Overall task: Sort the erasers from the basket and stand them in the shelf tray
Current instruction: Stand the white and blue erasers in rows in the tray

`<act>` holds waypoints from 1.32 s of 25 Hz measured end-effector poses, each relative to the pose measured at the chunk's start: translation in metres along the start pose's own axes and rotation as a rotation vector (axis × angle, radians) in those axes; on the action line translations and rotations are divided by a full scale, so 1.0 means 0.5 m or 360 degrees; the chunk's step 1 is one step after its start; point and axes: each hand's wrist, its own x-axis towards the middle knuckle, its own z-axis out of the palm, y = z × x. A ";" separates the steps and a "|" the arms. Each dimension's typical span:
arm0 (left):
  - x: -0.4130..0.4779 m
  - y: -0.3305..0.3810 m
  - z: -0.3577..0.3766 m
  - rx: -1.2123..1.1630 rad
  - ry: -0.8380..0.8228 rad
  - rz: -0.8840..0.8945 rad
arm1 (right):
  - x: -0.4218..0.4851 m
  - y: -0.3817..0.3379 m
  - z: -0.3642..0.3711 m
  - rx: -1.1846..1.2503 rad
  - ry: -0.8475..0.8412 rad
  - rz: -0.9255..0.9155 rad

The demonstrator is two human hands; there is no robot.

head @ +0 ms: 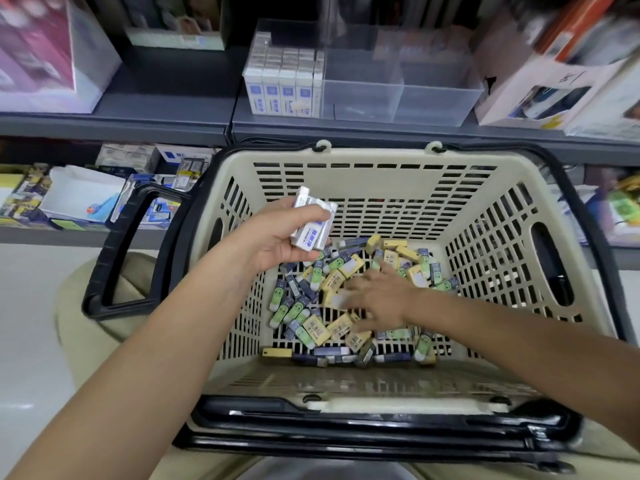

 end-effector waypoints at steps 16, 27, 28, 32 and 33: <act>0.001 0.045 0.000 -0.0213 -0.0097 0.0155 | -0.067 0.063 -0.225 0.1741 0.1159 0.0228; 0.023 0.108 -0.031 -0.0602 -0.0124 0.0080 | -0.057 0.088 -0.389 0.2388 0.1407 0.0270; 0.023 0.113 -0.032 -0.0612 -0.0184 0.0055 | -0.056 0.092 -0.396 0.2387 0.1407 0.0262; 0.033 0.145 -0.035 -0.0658 -0.0196 0.0071 | -0.053 0.117 -0.430 0.2414 0.1407 0.0200; 0.038 0.156 -0.039 -0.0660 -0.0195 0.0100 | -0.051 0.125 -0.441 0.2421 0.1408 0.0171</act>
